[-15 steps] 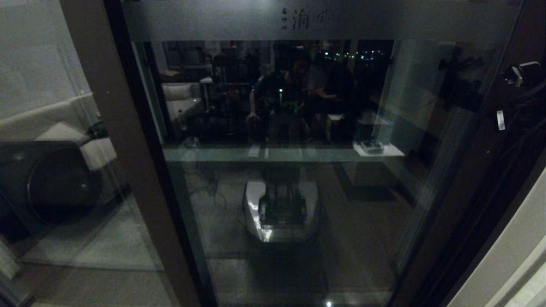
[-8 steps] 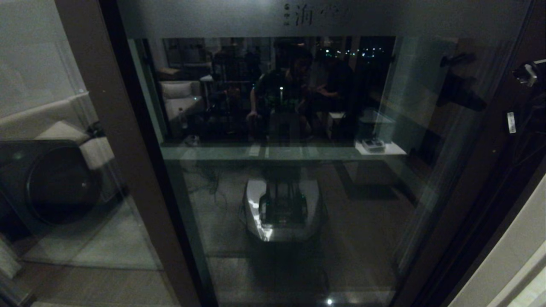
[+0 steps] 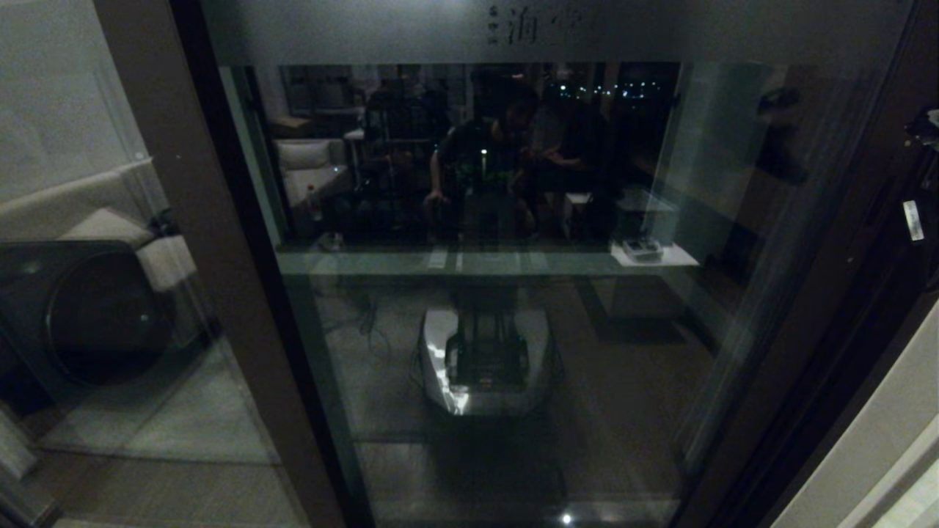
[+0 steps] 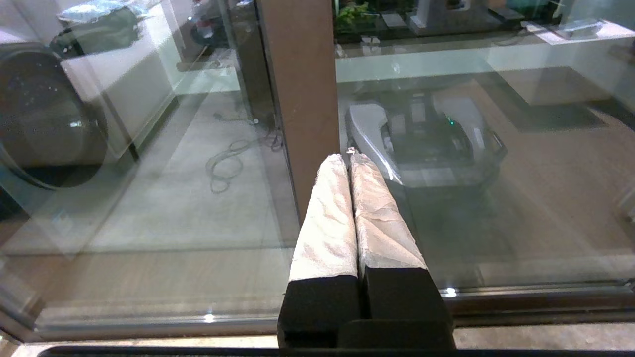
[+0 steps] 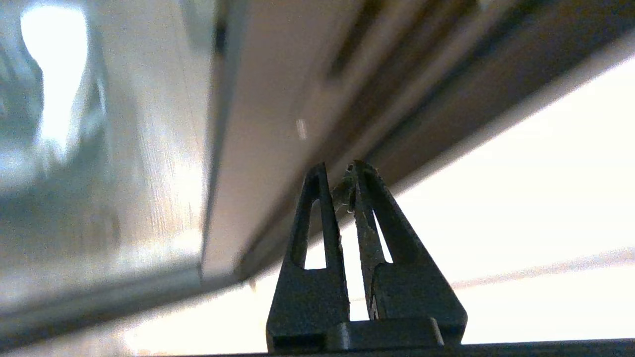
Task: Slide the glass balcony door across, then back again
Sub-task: Close the slid door
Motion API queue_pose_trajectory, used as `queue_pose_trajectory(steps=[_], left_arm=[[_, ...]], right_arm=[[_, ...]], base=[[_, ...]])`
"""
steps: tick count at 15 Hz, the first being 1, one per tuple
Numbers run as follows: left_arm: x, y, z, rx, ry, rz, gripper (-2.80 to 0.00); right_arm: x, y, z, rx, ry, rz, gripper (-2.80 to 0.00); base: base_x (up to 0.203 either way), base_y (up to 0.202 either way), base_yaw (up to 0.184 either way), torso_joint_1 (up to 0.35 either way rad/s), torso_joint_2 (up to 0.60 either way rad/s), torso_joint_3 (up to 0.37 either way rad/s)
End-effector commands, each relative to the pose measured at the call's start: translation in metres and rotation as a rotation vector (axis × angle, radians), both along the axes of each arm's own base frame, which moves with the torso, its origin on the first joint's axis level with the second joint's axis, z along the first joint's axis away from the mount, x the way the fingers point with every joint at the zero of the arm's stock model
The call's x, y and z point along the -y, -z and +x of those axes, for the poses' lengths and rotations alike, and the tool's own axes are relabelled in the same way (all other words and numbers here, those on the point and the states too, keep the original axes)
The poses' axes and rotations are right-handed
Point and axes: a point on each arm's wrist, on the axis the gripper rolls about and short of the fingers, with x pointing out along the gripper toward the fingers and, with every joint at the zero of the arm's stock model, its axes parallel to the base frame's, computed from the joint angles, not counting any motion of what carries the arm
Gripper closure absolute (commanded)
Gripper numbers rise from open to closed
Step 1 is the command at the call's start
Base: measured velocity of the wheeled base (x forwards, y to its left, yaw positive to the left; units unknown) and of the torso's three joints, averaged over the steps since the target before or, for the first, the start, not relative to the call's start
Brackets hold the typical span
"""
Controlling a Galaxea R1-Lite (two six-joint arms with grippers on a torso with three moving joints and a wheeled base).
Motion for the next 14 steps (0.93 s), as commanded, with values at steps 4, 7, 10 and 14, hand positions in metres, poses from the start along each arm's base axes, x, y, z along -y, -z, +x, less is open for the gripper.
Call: queue_pose_trajectory(steps=[4, 7, 10, 14], left_arm=[[0.0, 0.0, 0.0, -0.001, 0.0, 0.0, 0.0], [0.0, 0.0, 0.0, -0.001, 0.0, 0.0, 0.0], [0.0, 0.0, 0.0, -0.001, 0.0, 0.0, 0.0], [0.0, 0.0, 0.0, -0.001, 0.0, 0.0, 0.0]], right_arm=[[-0.007, -0.018, -0.026, -0.111, 0.013, 0.035, 0.0], [-0.008, -0.017, -0.029, -0.143, 0.013, 0.044, 0.0], [-0.009, -0.02, -0.035, -0.19, 0.015, 0.058, 0.0], [-0.01, -0.023, -0.042, -0.245, 0.007, 0.062, 0.0]], base=[[0.0, 0.0, 0.0, 0.0, 0.0, 0.0], [0.0, 0.0, 0.0, 0.0, 0.0, 0.0], [0.0, 0.0, 0.0, 0.0, 0.0, 0.0], [0.0, 0.0, 0.0, 0.0, 0.0, 0.0]])
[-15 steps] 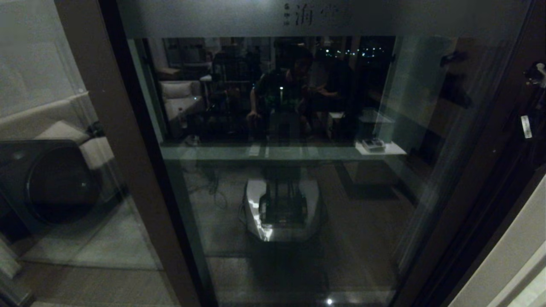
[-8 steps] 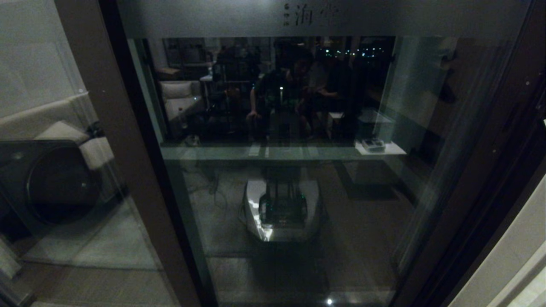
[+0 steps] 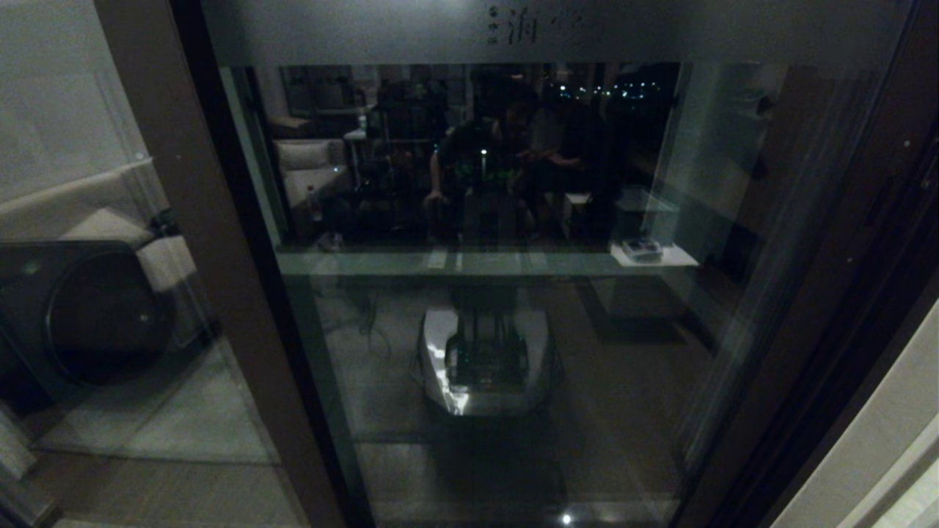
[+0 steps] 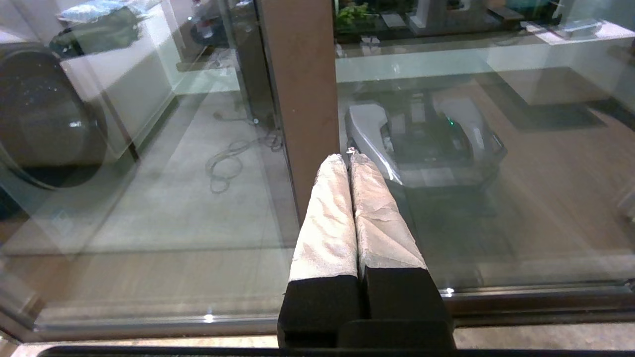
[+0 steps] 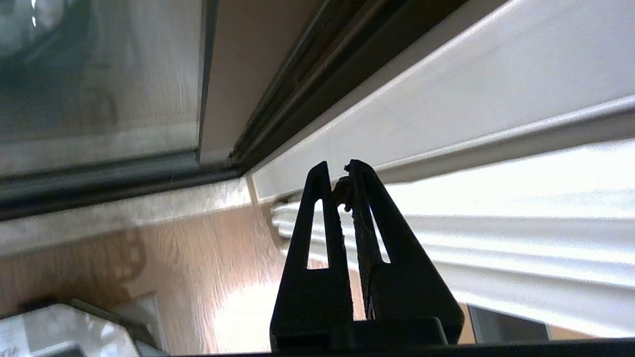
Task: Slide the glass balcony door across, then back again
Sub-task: Close the slid door
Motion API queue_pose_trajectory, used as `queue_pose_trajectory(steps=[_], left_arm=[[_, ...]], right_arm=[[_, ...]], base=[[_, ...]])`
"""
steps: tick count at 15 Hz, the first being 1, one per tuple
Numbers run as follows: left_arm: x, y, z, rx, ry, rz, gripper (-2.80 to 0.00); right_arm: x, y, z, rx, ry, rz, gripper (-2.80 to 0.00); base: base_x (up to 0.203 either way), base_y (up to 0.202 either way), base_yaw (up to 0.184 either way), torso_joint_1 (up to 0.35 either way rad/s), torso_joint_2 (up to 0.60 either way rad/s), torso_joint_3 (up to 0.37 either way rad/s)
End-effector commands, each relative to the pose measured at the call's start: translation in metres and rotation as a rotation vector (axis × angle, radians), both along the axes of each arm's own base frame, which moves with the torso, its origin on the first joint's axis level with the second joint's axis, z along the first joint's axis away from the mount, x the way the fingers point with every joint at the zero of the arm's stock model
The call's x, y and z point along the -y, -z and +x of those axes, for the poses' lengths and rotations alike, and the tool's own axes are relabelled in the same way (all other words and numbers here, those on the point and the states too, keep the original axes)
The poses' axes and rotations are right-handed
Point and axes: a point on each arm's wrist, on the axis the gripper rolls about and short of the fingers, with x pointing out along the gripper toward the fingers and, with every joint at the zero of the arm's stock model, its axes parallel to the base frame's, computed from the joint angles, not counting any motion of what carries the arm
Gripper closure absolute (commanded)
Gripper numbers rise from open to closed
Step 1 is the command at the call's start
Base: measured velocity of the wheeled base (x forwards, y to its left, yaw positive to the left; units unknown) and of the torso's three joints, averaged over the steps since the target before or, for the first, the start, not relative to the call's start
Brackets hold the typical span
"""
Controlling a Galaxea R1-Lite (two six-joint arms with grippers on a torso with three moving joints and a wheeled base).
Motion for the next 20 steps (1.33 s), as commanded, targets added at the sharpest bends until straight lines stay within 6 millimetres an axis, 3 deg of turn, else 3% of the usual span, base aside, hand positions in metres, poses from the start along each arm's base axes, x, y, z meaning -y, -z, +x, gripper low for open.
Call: queue_pose_trajectory(steps=[1, 16, 20], left_arm=[[0.0, 0.0, 0.0, -0.001, 0.0, 0.001, 0.0], [0.0, 0.0, 0.0, -0.001, 0.0, 0.001, 0.0], [0.0, 0.0, 0.0, -0.001, 0.0, 0.001, 0.0]], right_arm=[[0.0, -0.002, -0.001, -0.003, -0.005, -0.008, 0.0], [0.001, -0.002, 0.001, 0.004, -0.003, -0.008, 0.0], [0.007, 0.005, 0.016, 0.028, 0.003, -0.021, 0.0]], base=[[0.0, 0.0, 0.0, 0.0, 0.0, 0.0], [0.0, 0.0, 0.0, 0.0, 0.0, 0.0], [0.0, 0.0, 0.0, 0.0, 0.0, 0.0]])
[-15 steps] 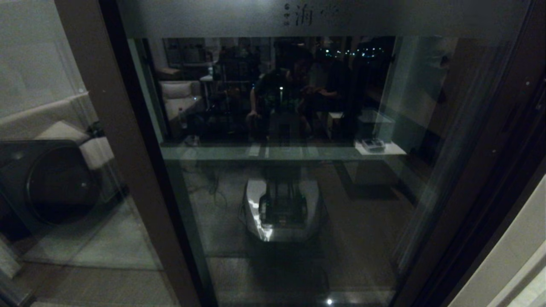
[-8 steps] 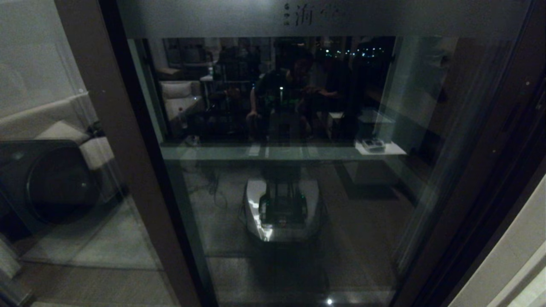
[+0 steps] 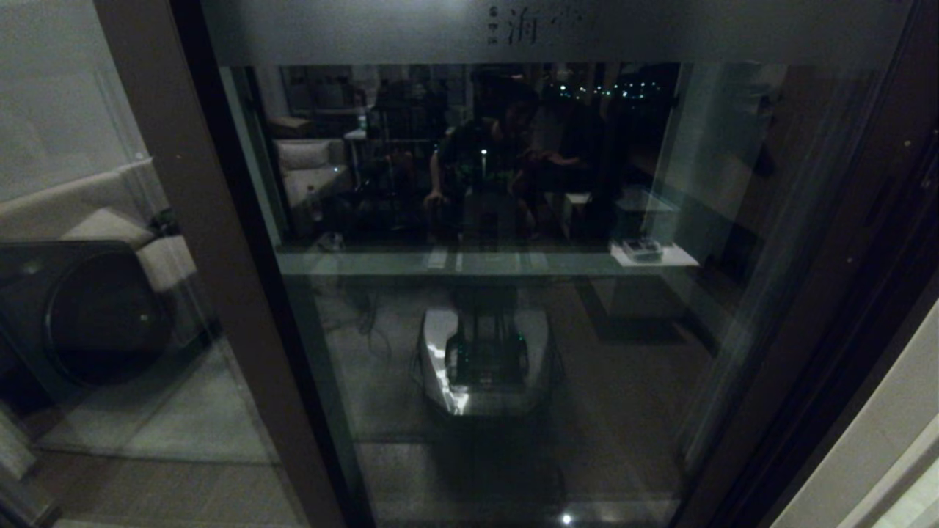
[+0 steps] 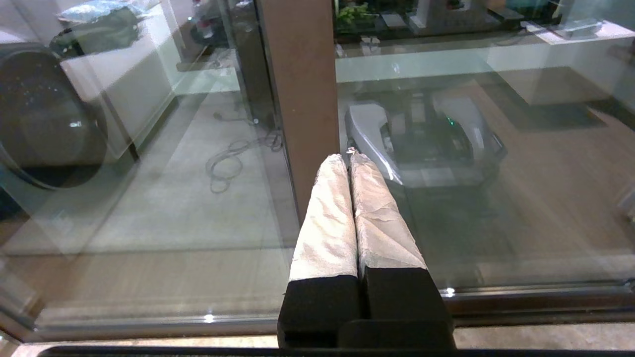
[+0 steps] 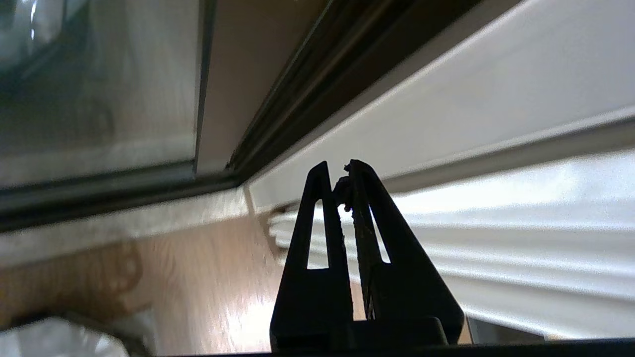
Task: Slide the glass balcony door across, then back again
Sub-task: Close the slid door
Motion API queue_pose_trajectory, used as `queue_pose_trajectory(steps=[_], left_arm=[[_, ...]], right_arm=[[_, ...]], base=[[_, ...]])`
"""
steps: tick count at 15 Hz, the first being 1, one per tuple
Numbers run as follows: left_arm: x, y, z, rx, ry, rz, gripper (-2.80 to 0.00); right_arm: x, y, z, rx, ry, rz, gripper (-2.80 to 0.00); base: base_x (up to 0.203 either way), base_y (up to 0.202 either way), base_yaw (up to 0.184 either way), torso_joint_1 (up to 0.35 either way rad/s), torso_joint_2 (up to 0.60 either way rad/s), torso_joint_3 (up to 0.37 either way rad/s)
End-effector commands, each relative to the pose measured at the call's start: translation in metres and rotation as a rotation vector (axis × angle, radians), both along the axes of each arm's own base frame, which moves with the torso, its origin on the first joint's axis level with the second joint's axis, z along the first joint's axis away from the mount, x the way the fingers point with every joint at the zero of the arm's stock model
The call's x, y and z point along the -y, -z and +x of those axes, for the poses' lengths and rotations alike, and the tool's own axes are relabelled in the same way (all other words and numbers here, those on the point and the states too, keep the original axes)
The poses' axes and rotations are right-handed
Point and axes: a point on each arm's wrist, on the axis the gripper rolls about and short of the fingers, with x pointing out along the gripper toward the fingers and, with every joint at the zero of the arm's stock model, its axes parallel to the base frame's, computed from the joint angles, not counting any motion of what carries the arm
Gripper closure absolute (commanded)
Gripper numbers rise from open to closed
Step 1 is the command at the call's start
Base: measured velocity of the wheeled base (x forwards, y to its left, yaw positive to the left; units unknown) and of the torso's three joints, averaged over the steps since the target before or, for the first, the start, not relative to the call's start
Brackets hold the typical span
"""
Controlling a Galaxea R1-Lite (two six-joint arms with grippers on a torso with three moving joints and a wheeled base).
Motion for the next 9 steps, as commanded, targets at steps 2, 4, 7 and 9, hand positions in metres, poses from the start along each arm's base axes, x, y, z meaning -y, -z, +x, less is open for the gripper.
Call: queue_pose_trajectory(steps=[2, 4, 7, 9], left_arm=[[0.0, 0.001, 0.0, -0.003, 0.0, 0.001, 0.0], [0.0, 0.0, 0.0, -0.002, 0.0, 0.001, 0.0], [0.0, 0.0, 0.0, -0.001, 0.0, 0.001, 0.0], [0.0, 0.0, 0.0, -0.002, 0.0, 0.001, 0.0]], right_arm=[[0.009, 0.013, 0.023, 0.002, 0.031, -0.027, 0.0], [0.016, 0.018, 0.039, 0.047, 0.045, -0.051, 0.0], [0.022, 0.028, 0.057, 0.068, 0.047, -0.055, 0.0], [0.025, 0.031, 0.067, 0.105, 0.046, -0.066, 0.0]], base=[[0.0, 0.0, 0.0, 0.0, 0.0, 0.0], [0.0, 0.0, 0.0, 0.0, 0.0, 0.0], [0.0, 0.0, 0.0, 0.0, 0.0, 0.0], [0.0, 0.0, 0.0, 0.0, 0.0, 0.0]])
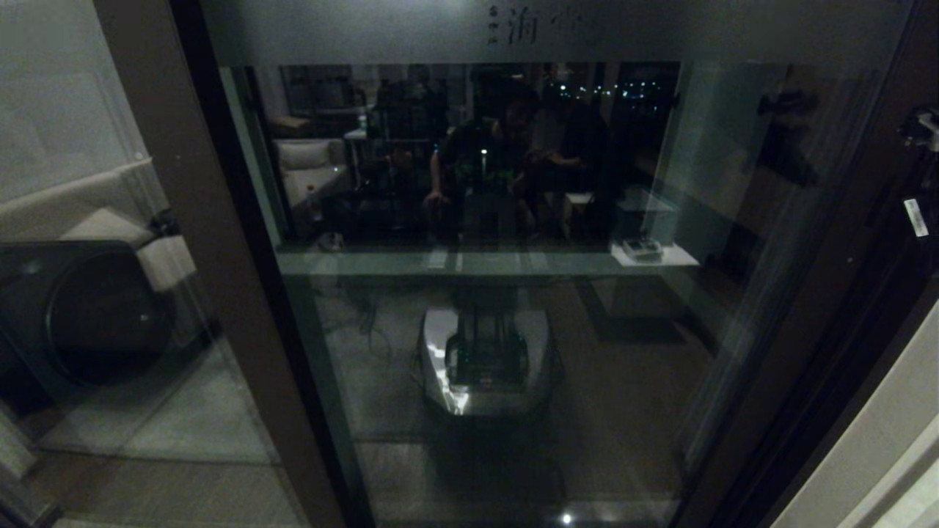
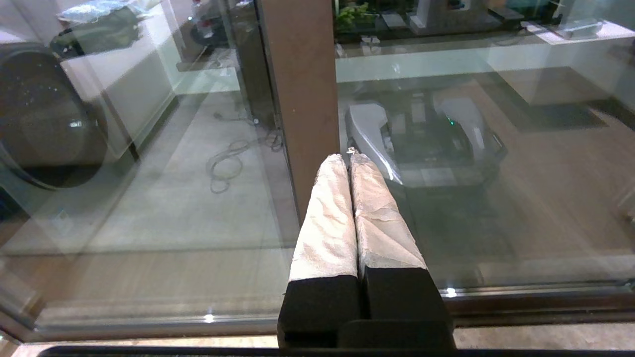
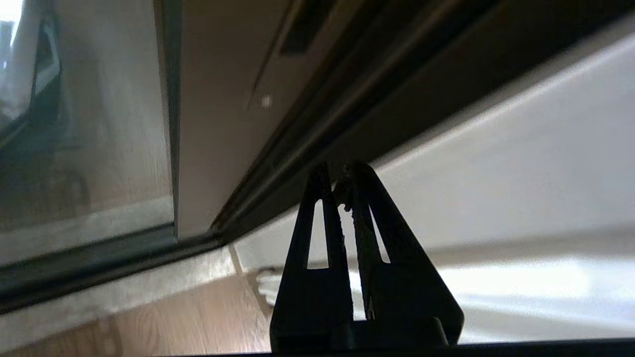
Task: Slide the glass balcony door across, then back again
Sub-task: Close the slid door
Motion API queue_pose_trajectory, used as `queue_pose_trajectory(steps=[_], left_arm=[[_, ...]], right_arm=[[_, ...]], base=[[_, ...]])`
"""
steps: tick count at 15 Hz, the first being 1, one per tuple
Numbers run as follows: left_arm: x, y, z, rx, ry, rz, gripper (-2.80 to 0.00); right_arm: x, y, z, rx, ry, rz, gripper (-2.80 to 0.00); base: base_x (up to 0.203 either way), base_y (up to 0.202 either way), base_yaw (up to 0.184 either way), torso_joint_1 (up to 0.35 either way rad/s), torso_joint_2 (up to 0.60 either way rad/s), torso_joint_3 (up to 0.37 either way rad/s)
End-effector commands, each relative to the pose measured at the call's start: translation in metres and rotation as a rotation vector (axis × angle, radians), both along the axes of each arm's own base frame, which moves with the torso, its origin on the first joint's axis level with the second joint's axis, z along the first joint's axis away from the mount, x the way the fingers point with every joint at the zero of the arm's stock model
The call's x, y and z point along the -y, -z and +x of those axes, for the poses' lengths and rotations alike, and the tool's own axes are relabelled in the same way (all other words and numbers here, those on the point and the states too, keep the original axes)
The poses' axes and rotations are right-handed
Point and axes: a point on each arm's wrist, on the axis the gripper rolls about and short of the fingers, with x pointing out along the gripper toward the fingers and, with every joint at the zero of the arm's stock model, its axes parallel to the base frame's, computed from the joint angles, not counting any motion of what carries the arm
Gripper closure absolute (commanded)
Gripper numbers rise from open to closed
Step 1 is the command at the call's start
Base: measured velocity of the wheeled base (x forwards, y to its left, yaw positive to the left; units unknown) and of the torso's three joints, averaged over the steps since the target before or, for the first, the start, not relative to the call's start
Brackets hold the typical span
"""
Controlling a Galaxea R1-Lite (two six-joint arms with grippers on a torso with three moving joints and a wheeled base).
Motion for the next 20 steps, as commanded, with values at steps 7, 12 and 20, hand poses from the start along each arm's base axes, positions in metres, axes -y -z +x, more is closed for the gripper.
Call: queue_pose_trajectory(steps=[7, 12, 20], left_arm=[[0.0, 0.0, 0.0, -0.001, 0.0, 0.001, 0.0], [0.0, 0.0, 0.0, -0.001, 0.0, 0.001, 0.0], [0.0, 0.001, 0.0, -0.003, 0.0, 0.001, 0.0]], right_arm=[[0.008, 0.024, 0.043, 0.074, -0.021, -0.028, 0.0], [0.013, 0.031, 0.058, 0.131, -0.001, -0.059, 0.0], [0.016, 0.033, 0.067, 0.15, 0.027, -0.071, 0.0]], base=[[0.0, 0.0, 0.0, 0.0, 0.0, 0.0], [0.0, 0.0, 0.0, 0.0, 0.0, 0.0], [0.0, 0.0, 0.0, 0.0, 0.0, 0.0]])
